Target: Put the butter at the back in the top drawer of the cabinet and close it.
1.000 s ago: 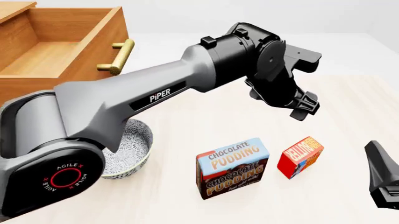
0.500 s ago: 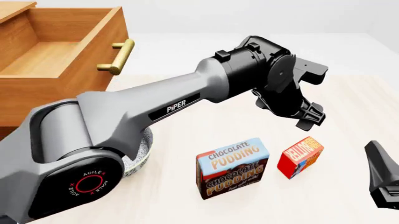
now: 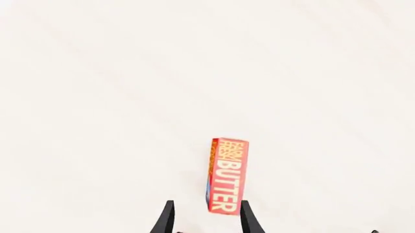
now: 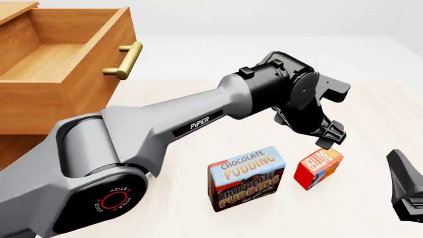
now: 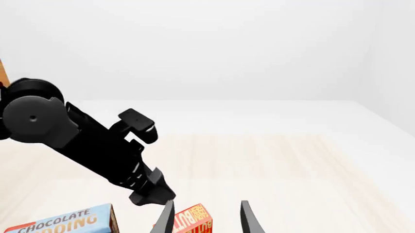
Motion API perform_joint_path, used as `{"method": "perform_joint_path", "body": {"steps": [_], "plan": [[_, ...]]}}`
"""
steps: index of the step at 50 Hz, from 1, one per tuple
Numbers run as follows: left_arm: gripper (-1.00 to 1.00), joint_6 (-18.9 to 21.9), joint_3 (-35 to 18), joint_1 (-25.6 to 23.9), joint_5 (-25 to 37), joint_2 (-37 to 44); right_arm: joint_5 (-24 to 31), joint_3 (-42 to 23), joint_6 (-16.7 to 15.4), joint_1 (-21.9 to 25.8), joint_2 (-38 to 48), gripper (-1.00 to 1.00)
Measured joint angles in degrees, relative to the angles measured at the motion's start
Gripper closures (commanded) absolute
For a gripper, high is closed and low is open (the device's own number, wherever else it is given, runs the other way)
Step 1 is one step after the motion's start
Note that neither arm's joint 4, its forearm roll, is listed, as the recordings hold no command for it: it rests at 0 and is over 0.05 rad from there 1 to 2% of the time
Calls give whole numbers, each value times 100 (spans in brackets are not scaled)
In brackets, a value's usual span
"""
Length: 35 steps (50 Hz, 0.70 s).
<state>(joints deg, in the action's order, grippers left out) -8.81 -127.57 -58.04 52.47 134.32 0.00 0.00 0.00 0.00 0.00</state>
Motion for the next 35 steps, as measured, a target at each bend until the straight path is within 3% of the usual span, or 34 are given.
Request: {"method": "perform_joint_path", "body": {"steps": [35], "plan": [[-100,54,-788,-197,335,678,0,0,0,0,0,-100]]}}
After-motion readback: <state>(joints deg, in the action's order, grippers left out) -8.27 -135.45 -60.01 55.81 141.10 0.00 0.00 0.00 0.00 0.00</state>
